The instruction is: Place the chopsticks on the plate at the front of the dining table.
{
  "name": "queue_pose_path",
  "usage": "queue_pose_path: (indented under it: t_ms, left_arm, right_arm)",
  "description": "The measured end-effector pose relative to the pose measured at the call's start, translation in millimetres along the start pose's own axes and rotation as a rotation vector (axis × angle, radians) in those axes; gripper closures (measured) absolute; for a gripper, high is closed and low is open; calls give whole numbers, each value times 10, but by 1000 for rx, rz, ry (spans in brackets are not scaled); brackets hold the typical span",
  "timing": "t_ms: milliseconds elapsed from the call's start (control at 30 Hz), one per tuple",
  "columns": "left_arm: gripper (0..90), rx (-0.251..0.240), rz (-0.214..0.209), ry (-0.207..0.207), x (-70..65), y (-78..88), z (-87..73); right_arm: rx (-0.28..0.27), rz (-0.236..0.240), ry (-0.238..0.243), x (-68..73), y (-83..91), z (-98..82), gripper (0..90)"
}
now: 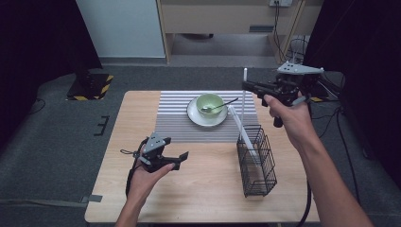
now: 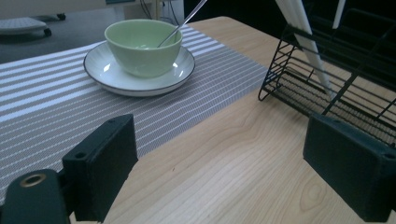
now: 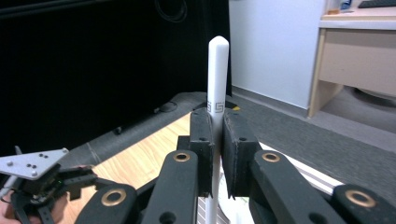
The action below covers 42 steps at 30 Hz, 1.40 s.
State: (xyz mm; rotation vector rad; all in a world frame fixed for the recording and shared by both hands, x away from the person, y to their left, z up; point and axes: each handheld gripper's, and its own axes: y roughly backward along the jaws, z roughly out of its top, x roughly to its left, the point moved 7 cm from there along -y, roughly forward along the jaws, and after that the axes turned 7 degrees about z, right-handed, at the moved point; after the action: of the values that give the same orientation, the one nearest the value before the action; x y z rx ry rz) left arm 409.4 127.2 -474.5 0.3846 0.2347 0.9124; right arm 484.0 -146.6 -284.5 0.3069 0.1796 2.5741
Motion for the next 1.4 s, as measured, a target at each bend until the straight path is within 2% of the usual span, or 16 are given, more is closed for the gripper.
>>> queue_pose_path:
  t_ms: [167, 267, 333, 433, 467, 700, 900, 1033, 1100, 1233, 1300, 1400]
  left_arm:
    - [92, -20, -18, 1, -60, -27, 74]
    - [95, -40, -53, -4, -154, -67, 153]
    - [80, -47, -37, -14, -180, -95, 176]
    - [72, -54, -53, -16, -215, -129, 185]
    - [72, -56, -55, -17, -234, -161, 192]
    - [72, -85, -88, 15, -304, -235, 253]
    - [74, -101, -98, 15, -416, -312, 310]
    - [144, -108, -120, 9, -470, -351, 345]
    - [204, -116, -144, 23, -500, -355, 362]
    - [308, -89, -178, 43, -539, -366, 345]
    - [365, -90, -207, 56, -564, -366, 343]
    - [462, -86, -214, 34, -579, -365, 333]
  right_arm:
    - [-35, 45, -13, 100, -161, 28, 838]
    - [-48, 74, -17, 176, -274, 31, 838]
    - [-53, 91, -22, 219, -334, 23, 838]
    - [-58, 107, -22, 274, -394, 12, 837]
    - [-71, 132, -32, 338, -455, 8, 838]
    - [-62, 164, -15, 521, -602, -12, 837]
    - [-64, 188, -34, 597, -685, -111, 837]
    - [-48, 191, -41, 624, -742, -214, 837]
    - [-44, 194, -42, 642, -760, -238, 837]
    - [-58, 199, -43, 663, -742, -202, 837]
    - [-63, 195, -40, 667, -721, -170, 837]
    - [-73, 205, -47, 687, -693, -144, 837]
